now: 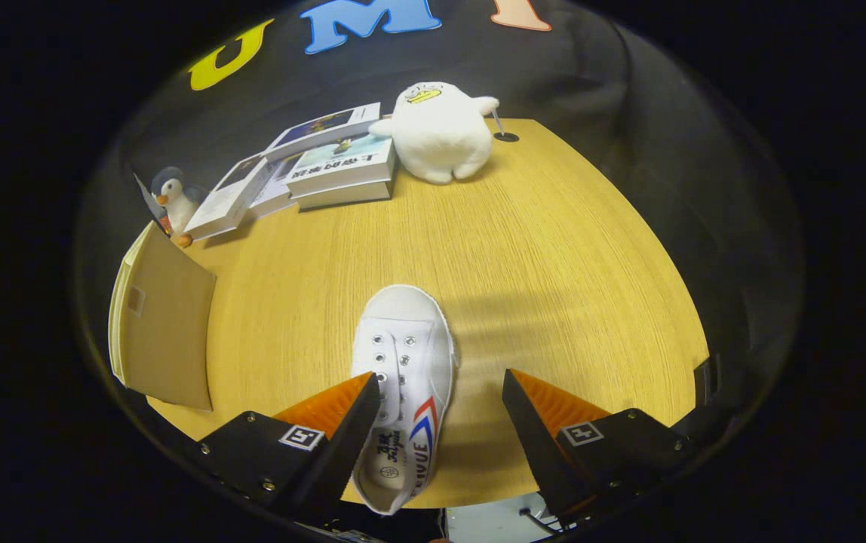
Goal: Open the storage box then place both shoes into the box .Put the left shoe in first, then the right shoe, with the right side of both shoes facing outward in a uniform manner.
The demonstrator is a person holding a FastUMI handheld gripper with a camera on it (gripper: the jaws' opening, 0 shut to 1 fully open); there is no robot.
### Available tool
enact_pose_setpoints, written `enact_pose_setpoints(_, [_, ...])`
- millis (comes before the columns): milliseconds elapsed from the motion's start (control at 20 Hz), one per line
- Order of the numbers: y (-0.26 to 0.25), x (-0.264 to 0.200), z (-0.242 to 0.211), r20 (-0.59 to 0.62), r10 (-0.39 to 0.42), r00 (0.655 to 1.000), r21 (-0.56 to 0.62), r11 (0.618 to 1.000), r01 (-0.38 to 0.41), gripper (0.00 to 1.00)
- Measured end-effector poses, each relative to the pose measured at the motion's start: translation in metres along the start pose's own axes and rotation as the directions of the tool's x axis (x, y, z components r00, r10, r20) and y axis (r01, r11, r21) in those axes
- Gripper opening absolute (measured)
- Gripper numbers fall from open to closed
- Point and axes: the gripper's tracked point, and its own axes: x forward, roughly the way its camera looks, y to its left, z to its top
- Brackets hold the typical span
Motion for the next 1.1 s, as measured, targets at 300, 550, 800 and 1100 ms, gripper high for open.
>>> enact_pose_setpoints(300, [0.000,0.025,-0.022,-0.081,0.002,0.997,0.021,1.000,0.000,0.98])
enact_pose_setpoints(550, [0.021,0.028,-0.022,-0.115,0.090,0.989,0.092,0.993,-0.080,0.81])
enact_pose_setpoints(800, [0.017,0.029,-0.018,-0.117,0.060,0.991,0.129,0.991,-0.045,0.29])
enact_pose_setpoints(1100, [0.033,0.002,-0.017,-0.103,0.161,0.981,0.221,0.966,-0.136,0.18])
